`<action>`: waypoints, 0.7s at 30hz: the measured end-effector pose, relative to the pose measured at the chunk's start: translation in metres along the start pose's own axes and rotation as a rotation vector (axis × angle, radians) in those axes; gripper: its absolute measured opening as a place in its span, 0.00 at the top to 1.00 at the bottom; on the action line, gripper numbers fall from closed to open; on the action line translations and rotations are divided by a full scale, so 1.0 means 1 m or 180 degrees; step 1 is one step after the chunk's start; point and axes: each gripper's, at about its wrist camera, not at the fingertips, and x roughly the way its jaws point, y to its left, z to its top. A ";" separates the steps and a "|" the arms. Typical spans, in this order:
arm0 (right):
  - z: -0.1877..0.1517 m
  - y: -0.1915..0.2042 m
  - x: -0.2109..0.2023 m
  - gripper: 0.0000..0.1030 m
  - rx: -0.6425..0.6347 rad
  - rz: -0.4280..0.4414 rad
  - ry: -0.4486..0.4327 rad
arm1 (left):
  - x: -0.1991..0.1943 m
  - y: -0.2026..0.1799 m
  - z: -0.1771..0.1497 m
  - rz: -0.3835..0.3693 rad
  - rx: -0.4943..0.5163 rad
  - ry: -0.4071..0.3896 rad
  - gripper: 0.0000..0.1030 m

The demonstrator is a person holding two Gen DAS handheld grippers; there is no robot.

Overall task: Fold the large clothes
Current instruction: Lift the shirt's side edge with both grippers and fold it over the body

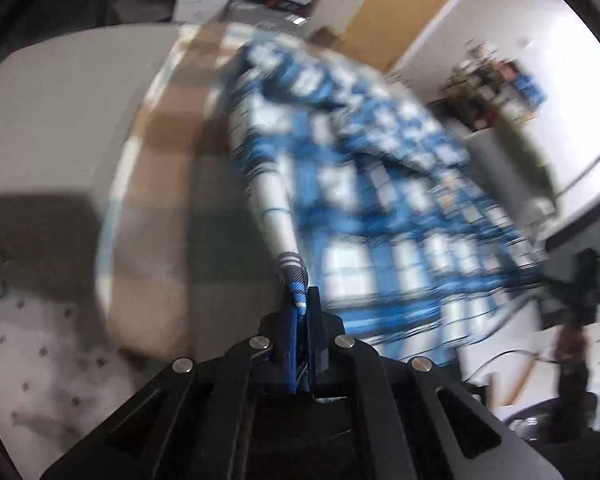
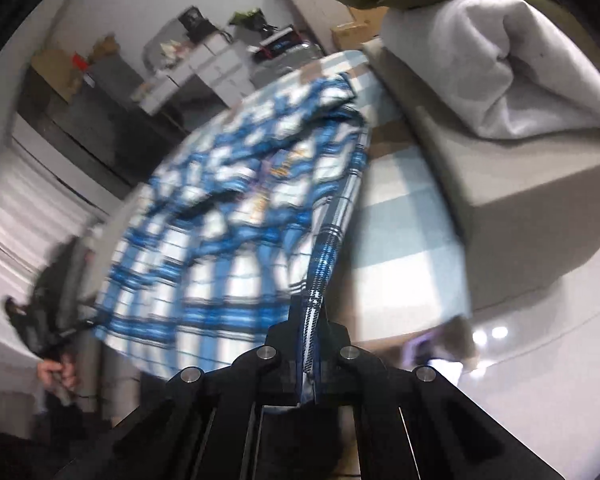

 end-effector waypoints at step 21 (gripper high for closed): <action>0.340 0.046 0.198 0.94 -0.0004 -0.1369 0.0338 | 0.141 0.072 0.289 0.0458 -0.0863 0.0490 1.00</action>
